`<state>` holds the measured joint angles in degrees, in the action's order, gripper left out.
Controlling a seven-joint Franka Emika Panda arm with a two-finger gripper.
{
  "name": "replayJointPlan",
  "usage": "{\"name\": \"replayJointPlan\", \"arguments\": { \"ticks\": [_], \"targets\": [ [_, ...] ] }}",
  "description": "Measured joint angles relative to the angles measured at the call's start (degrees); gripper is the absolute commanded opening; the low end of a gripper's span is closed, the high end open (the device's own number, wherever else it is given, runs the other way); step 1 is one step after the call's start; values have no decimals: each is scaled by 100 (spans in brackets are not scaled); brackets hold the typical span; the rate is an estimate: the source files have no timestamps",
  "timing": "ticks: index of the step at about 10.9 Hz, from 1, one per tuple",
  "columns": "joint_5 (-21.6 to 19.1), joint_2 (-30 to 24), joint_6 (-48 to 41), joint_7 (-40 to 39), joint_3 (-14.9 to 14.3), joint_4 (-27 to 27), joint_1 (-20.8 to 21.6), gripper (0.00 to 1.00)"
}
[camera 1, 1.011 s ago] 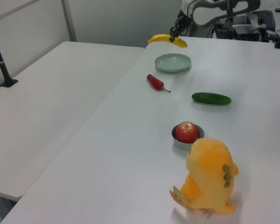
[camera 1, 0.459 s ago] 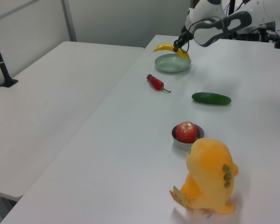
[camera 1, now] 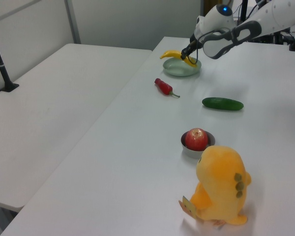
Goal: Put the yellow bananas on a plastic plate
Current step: 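Lower the banana onto the plate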
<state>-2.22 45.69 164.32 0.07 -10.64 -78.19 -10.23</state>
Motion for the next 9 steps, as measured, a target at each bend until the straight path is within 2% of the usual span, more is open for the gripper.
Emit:
{"name": "replayJointPlan", "arguments": {
  "ticks": [1, 2, 3, 5, 6, 7, 9],
  "targets": [
    [0, 46, 61, 0, 1, 0, 1, 27],
    [0, 55, 69, 0, 1, 0, 1, 35],
    [0, 54, 69, 0, 1, 3, 2, 51],
    [0, 55, 69, 0, 2, 3, 3, 70],
    [0, 55, 69, 0, 2, 3, 3, 89],
    [0, 55, 69, 0, 2, 3, 3, 100],
    [0, 55, 69, 0, 4, 3, 5, 100]
  ]
}}
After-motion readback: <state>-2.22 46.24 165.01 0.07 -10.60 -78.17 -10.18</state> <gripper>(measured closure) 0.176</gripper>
